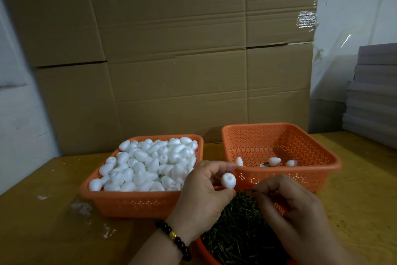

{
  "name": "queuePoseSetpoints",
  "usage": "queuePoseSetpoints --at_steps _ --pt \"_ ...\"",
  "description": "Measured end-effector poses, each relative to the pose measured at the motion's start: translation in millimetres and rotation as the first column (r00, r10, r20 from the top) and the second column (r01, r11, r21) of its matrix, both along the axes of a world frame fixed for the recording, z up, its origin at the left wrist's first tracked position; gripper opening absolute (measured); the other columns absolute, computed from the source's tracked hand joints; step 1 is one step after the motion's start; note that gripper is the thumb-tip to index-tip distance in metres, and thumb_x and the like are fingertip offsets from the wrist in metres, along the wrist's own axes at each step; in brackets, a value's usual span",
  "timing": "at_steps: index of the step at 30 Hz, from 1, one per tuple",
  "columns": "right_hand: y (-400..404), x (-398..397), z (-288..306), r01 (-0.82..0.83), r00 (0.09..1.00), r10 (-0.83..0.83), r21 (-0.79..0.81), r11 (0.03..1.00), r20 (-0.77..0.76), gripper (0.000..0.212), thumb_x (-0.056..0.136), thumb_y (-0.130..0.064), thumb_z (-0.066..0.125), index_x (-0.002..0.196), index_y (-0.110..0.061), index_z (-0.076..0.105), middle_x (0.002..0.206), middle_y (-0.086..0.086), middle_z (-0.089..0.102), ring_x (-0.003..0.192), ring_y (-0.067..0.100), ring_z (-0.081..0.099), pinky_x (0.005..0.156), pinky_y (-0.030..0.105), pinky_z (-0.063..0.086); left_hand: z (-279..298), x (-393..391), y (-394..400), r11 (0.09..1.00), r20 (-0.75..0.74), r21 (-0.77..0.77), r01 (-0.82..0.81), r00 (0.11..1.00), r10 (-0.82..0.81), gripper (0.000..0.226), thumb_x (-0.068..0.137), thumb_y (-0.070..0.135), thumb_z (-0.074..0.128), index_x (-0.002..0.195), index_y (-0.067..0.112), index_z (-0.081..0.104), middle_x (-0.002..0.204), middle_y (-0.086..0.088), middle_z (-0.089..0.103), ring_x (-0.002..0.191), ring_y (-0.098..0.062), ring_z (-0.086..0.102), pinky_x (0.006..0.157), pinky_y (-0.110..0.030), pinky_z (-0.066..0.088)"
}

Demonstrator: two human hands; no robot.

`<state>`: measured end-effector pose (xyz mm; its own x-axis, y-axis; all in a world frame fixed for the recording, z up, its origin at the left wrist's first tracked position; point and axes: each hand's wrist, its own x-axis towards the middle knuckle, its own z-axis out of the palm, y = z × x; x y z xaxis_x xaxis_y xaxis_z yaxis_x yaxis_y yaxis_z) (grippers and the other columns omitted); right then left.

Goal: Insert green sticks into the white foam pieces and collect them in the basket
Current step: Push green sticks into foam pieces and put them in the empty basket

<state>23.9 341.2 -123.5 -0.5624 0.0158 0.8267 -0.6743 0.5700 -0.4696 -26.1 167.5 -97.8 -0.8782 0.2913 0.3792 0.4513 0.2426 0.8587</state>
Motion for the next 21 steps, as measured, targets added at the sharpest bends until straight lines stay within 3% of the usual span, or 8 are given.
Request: queuePoseSetpoints --at_steps 3,7,14,17,21 --pt "-0.4 -1.0 1.0 0.010 1.000 -0.011 -0.034 0.999 -0.025 0.017 0.075 -0.008 0.069 0.087 -0.020 0.069 0.091 -0.010 0.069 0.083 0.005 0.066 0.070 0.016 0.050 -1.7 -0.2 1.4 0.999 -0.020 -0.047 -0.005 1.000 0.004 0.045 0.076 0.004 0.072 0.100 0.040 0.060 0.099 0.005 0.063 0.092 -0.006 0.063 0.078 -0.017 0.051" --pt "-0.6 -1.2 3.1 0.033 0.999 -0.033 -0.008 0.999 -0.034 0.018 0.075 -0.009 0.068 0.090 -0.020 0.071 0.092 -0.016 0.068 0.084 -0.002 0.065 0.072 0.007 0.045 -2.1 0.6 3.6 0.996 -0.043 -0.084 -0.017 0.999 0.013 0.035 0.077 0.006 0.074 0.095 0.033 0.061 0.099 0.006 0.064 0.094 -0.008 0.063 0.082 -0.029 0.055" --pt "2.2 -6.0 0.7 0.118 0.993 -0.119 0.024 0.993 0.002 0.011 0.075 -0.012 0.069 0.085 -0.018 0.072 0.087 -0.015 0.068 0.081 -0.007 0.063 0.071 0.004 0.044 -1.0 1.8 4.5 0.997 -0.037 -0.079 -0.010 0.999 0.007 0.037 0.074 0.005 0.076 0.090 0.036 0.064 0.100 0.007 0.064 0.094 -0.010 0.064 0.082 -0.036 0.056" --pt "3.7 -6.8 -0.5 0.119 0.993 -0.119 0.053 0.992 0.007 0.007 0.082 -0.011 0.071 0.084 -0.017 0.071 0.087 -0.015 0.067 0.082 -0.006 0.062 0.071 0.006 0.045 0.3 1.7 3.4 0.996 -0.051 -0.090 -0.008 0.999 0.003 0.039 0.074 0.004 0.076 0.088 0.039 0.065 0.101 0.011 0.063 0.095 -0.008 0.064 0.082 -0.033 0.056" --pt "2.5 -6.1 1.1 0.100 0.995 -0.102 0.097 0.990 0.007 0.009 0.077 -0.012 0.068 0.082 -0.019 0.069 0.085 -0.016 0.063 0.081 -0.006 0.060 0.071 0.005 0.042 0.7 3.6 4.0 0.993 -0.081 -0.114 0.003 0.997 -0.012 0.041 0.074 0.005 0.076 0.089 0.042 0.067 0.100 0.017 0.060 0.097 -0.004 0.062 0.084 -0.027 0.055"
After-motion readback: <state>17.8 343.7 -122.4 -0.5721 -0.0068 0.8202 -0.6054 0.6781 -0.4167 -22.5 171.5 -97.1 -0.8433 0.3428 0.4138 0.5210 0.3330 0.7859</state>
